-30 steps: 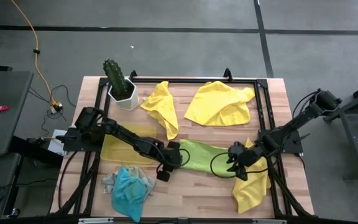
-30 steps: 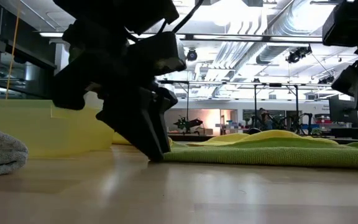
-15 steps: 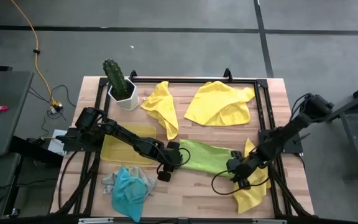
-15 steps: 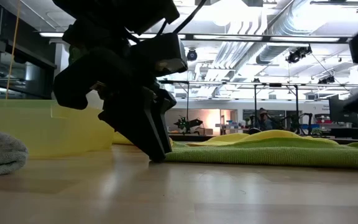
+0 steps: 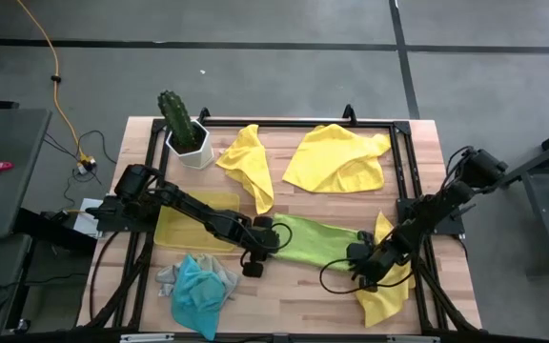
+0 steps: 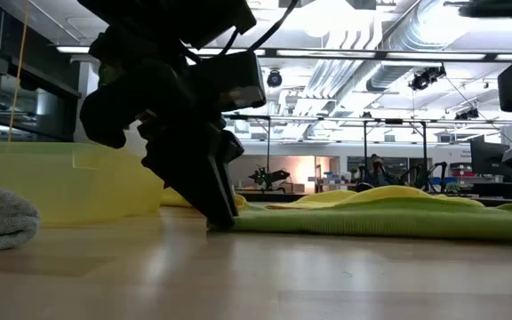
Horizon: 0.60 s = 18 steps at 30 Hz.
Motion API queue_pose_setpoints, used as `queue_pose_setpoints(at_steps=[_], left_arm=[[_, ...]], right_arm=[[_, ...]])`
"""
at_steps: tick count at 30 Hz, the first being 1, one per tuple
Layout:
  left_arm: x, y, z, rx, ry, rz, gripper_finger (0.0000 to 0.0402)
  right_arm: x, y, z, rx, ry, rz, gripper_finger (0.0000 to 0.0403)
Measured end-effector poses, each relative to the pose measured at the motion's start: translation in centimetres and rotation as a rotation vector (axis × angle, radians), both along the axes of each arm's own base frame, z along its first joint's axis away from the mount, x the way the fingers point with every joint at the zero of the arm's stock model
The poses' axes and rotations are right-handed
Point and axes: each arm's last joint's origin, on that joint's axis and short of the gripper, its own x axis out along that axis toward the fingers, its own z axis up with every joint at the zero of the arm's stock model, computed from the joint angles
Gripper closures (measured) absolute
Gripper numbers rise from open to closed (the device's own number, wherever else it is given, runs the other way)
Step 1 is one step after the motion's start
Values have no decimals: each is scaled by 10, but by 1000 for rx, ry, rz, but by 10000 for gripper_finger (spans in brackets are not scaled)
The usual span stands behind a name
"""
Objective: Fold microfiber towels
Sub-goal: Fold the green microfiber towel
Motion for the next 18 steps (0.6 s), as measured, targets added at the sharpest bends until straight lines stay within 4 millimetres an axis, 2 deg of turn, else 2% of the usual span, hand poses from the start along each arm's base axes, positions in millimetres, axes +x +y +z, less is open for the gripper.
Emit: queue_pose_setpoints(at_steps=[3, 7, 11, 18], left_arm=[[-1, 0, 0, -18, 12, 8, 391], [-2, 0, 1, -37, 20, 16, 391], [-3, 2, 6, -96, 25, 22, 399], [-10, 10, 31, -252, 44, 33, 400]], right_arm=[[2, 2, 6, -21, 37, 22, 394], [3, 5, 13, -65, 82, 65, 387], [5, 6, 21, -58, 90, 80, 400], [5, 2, 47, 50, 21, 72, 402]])
